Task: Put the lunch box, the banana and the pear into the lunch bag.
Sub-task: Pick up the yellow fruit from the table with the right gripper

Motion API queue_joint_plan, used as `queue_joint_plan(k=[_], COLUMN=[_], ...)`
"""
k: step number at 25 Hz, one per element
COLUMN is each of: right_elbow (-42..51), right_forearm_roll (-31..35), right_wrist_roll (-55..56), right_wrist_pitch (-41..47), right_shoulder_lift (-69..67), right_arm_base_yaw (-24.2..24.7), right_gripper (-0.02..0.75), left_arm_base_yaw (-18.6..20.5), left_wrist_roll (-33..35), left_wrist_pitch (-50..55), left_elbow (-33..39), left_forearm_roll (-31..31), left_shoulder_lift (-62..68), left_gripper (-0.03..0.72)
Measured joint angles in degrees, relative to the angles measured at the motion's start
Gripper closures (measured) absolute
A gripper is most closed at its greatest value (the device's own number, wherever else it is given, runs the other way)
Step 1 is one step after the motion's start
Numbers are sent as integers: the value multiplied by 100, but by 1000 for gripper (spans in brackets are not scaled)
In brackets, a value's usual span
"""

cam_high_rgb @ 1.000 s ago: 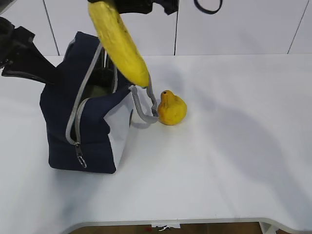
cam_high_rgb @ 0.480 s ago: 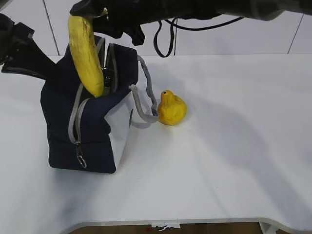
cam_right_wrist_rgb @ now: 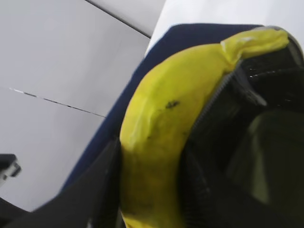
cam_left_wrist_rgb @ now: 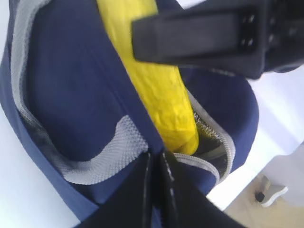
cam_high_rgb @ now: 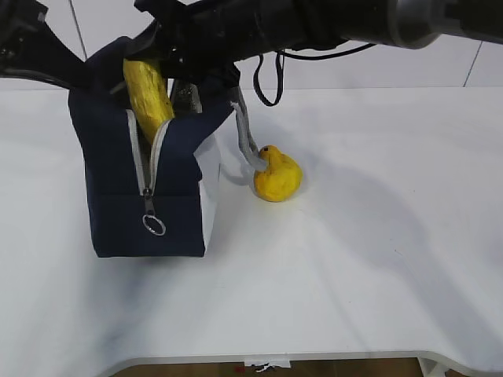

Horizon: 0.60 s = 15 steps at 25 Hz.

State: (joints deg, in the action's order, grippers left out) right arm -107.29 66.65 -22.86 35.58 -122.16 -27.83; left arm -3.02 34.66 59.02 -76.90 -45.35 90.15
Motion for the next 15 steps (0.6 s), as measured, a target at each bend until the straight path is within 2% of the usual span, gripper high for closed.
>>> queue_joint_plan(k=[7, 15], right_elbow=[0, 0], right_forearm_roll=[-575, -746], right_wrist_roll=[122, 339], right_wrist_pitch=[183, 571], right_shoulder_lift=[-55, -359], right_arm_base_yaw=[0, 0], right_gripper=[475, 473], left_arm_base_yaw=[0, 0], left_wrist_roll=[0, 0], left_wrist_pitch=[-104, -67], left_elbow=[-21, -21], left_forearm_roll=[-11, -21], left_shoulder_lift=[-12, -15], left_gripper=[694, 694])
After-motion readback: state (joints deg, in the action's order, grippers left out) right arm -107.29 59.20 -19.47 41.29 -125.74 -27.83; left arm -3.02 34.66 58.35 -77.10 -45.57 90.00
